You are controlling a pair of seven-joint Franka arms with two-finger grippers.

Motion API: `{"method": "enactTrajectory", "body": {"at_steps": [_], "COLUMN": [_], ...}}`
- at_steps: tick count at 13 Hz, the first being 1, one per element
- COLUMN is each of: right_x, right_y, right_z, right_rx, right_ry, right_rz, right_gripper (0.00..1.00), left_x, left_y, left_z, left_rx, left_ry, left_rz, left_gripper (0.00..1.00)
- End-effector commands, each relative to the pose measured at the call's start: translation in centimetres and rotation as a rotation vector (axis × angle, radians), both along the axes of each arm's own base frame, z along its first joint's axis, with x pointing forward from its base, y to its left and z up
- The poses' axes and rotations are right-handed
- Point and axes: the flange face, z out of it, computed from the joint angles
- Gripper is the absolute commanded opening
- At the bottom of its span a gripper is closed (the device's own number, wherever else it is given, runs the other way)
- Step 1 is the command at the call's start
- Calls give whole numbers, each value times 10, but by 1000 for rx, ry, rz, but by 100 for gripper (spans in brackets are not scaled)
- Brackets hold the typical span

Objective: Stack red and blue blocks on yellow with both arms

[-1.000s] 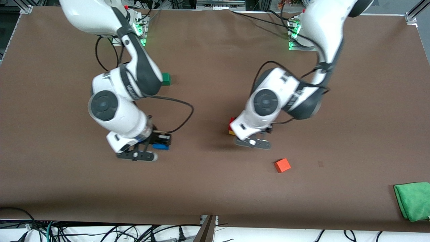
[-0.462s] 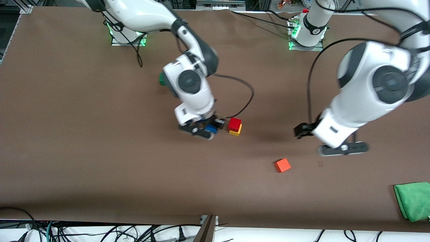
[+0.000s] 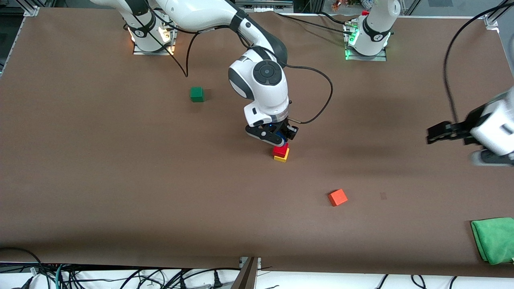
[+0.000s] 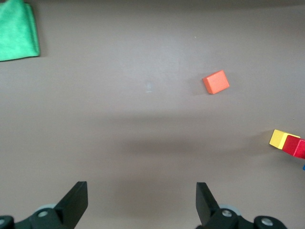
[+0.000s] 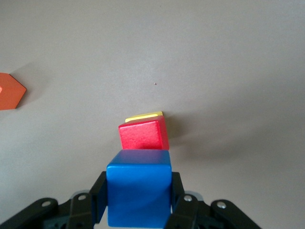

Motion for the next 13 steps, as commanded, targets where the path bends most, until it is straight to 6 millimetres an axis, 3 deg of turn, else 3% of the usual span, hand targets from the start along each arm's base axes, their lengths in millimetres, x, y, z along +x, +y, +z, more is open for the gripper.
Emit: {"method": "enactTrajectory", "body": {"at_steps": [1, 3, 9, 10, 12, 13], "right_x": [4, 11, 19, 19, 20, 19], "right_y": [4, 3, 3, 3, 3, 2], "right_z": [-1, -1, -22, -21, -19, -17], "right_rx": [-3, 16, 30, 26, 26, 27], "right_ry": [-30, -60, -101, -106, -108, -105], "right_rz": [-18, -22, -24, -19, -21, -23], "right_gripper": [26, 29, 35, 48, 96, 100], "left_x": [-42, -58, -52, -52, -52, -52], "left_y": [-11, -12, 0, 1, 1, -1], "left_z": [18, 7, 0, 0, 0, 1], "left_rx": [14, 22, -21, -19, -20, -18], "left_ry": [23, 60, 75, 75, 73, 70], "left_rz": [-25, -20, 8, 7, 7, 4], "left_gripper": [100, 100, 100, 100, 100, 100]}}
